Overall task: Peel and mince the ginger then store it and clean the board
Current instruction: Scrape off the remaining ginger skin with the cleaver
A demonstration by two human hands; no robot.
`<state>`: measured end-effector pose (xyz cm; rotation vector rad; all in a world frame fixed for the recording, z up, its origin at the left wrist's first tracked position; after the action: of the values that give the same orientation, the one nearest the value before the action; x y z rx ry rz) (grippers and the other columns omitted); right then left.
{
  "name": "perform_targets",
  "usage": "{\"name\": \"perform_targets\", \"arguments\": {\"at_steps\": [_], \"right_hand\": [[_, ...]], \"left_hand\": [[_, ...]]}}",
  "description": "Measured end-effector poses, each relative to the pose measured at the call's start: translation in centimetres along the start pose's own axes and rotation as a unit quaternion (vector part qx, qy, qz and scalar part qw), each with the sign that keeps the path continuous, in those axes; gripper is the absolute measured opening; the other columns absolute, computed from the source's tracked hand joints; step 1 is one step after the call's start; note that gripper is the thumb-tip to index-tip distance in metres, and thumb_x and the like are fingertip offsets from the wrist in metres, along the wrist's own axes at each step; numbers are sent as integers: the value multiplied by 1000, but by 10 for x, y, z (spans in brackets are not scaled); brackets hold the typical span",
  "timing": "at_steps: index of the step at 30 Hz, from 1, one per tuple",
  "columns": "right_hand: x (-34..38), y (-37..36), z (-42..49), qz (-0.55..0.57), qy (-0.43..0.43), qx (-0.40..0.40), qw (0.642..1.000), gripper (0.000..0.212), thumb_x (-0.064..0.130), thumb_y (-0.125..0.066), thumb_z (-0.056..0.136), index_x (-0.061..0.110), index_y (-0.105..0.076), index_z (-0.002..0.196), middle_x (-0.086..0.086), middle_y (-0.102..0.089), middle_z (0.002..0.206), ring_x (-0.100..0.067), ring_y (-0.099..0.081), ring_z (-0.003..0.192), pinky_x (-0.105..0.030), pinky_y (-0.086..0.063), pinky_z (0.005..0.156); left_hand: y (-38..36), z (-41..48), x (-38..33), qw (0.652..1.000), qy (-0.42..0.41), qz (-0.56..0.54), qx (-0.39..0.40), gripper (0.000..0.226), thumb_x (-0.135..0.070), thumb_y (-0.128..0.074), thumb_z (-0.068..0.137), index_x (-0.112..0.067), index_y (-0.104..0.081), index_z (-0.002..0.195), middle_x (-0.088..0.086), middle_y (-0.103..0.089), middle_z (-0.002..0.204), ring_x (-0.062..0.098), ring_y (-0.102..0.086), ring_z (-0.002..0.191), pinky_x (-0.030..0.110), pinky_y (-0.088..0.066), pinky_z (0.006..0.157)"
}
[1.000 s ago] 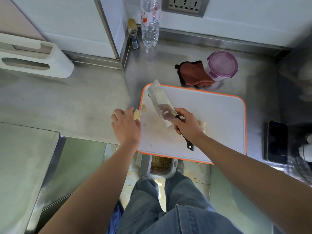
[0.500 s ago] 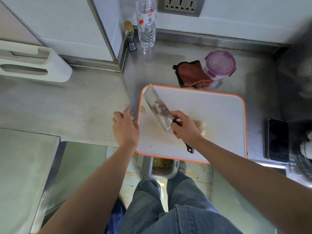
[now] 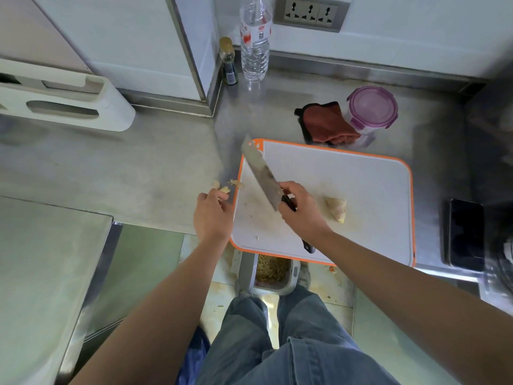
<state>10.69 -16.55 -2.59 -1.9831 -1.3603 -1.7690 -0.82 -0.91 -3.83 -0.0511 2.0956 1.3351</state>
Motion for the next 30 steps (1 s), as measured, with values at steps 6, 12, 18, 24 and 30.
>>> {"name": "perform_targets", "arguments": {"at_steps": [6, 12, 18, 24, 30], "right_hand": [[8, -21, -6, -51, 29, 17, 998, 35, 8, -54, 87, 18, -56, 120, -3, -54, 107, -16, -53, 91, -23, -42, 77], [16, -33, -5, -40, 32, -7, 999, 34, 7, -52, 88, 15, -56, 120, -3, -53, 104, -15, -51, 84, -12, -36, 66], [11, -30, -11, -21, 1, 34, 999, 33, 9, -50, 89, 18, -54, 120, -3, -55, 106, -18, -59, 73, -25, -43, 62], [13, -19, -15, 6, -34, 5, 999, 30, 9, -47, 90, 24, -53, 115, -3, -57, 96, -12, -55, 60, -24, -42, 54], [12, -5, -28, 48, -89, -21, 995, 21, 4, -39, 92, 16, -45, 109, -4, -60, 73, -11, -53, 51, -17, -43, 47]], "left_hand": [[4, -6, 17, 1000, 23, 1, -11, 36, -6, -51, 87, -6, -53, 123, 17, -45, 125, 35, -46, 112, 39, -38, 92], [6, -6, 21, 999, 16, 28, 22, 32, -9, -45, 92, -4, -55, 122, 19, -42, 129, 35, -40, 118, 36, -32, 98], [9, -5, 28, 999, 0, 10, 32, 27, -9, -46, 94, -9, -61, 117, 13, -47, 127, 31, -42, 119, 33, -34, 95], [10, -4, 33, 999, -13, 1, 38, 23, -12, -50, 93, -12, -63, 111, 10, -52, 119, 29, -49, 111, 27, -32, 82], [7, -11, 34, 999, -26, 10, 42, 23, -16, -52, 93, -14, -64, 113, 11, -54, 115, 29, -51, 109, 33, -40, 87]]}}
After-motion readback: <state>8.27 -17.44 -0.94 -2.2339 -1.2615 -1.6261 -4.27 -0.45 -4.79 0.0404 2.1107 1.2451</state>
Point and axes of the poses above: each hand's wrist, its own z-axis towards the middle knuckle, its own y-axis out of the back of the hand, x = y × z, the point moved 2 cm from there along z, towards the middle knuckle
